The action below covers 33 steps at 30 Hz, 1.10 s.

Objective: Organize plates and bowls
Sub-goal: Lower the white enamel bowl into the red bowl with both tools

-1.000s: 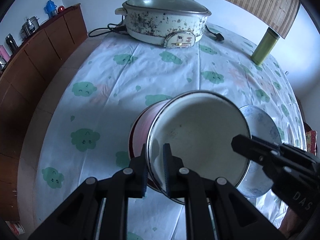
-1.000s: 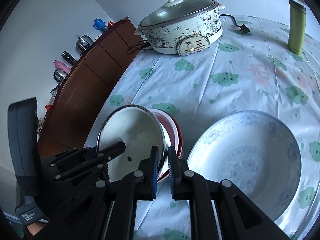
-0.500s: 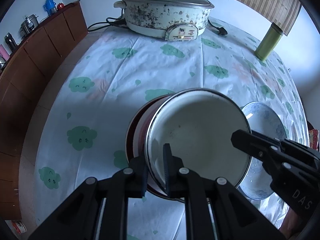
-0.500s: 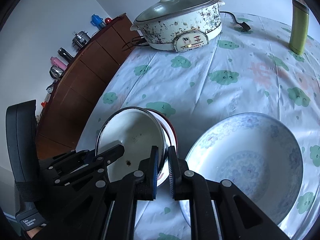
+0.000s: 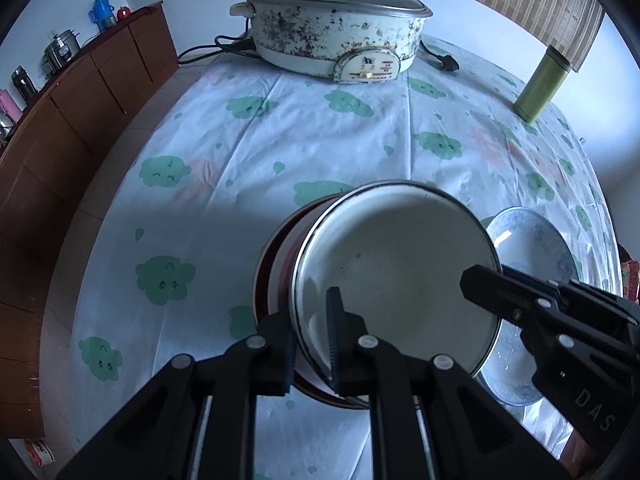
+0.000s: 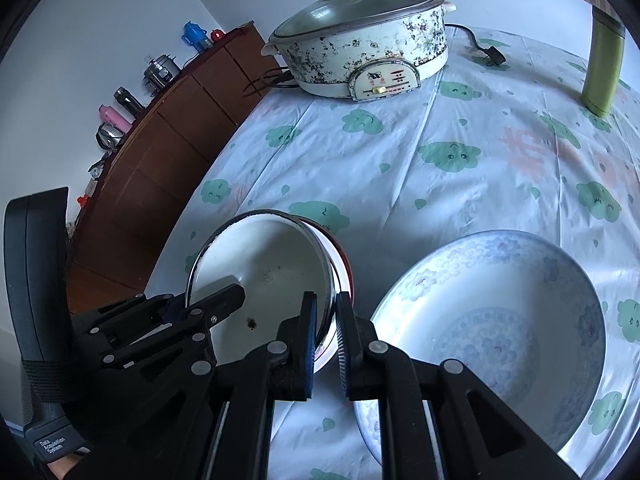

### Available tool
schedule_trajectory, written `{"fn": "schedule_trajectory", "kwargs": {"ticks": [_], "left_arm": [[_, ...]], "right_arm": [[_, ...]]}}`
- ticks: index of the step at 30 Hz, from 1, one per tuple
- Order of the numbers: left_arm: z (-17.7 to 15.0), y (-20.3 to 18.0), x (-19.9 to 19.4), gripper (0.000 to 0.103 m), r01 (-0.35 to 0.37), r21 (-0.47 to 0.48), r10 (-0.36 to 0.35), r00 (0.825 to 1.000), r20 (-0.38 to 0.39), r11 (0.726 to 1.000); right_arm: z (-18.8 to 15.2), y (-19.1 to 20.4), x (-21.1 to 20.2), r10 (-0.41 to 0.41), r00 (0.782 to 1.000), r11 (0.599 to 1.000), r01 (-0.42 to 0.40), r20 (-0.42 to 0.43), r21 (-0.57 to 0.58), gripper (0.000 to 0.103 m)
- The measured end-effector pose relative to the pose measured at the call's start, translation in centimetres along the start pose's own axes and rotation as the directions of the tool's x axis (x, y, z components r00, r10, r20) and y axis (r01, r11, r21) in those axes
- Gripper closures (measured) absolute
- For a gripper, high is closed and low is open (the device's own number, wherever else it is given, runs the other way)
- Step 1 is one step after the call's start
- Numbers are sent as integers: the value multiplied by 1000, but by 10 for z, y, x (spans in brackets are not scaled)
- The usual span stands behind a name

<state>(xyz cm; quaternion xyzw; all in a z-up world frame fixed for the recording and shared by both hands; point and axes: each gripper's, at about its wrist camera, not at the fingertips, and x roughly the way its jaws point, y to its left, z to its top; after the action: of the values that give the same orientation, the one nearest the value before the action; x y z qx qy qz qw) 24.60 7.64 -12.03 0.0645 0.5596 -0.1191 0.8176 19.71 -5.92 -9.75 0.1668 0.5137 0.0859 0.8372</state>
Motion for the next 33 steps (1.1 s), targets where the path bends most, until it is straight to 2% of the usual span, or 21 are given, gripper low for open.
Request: {"fn": "schedule_trajectory", "kwargs": {"ticks": [14,25,33], "left_arm": [[1,-5,0,92,13,9,-12,1000,-5,1000],[3,-9,-4,92,4,31,-4,1000,-2,1000],[0,-1,0,92,0,10,1,1000,-14,1000]], "right_arm": [[5,1,-14,-16,999,1000,16,30,-12,92],[1,-2,-17,-8,1000,1000,8,24,6,92],[0,3,-9,-4,1000,1000,4,7,-9,91]]}}
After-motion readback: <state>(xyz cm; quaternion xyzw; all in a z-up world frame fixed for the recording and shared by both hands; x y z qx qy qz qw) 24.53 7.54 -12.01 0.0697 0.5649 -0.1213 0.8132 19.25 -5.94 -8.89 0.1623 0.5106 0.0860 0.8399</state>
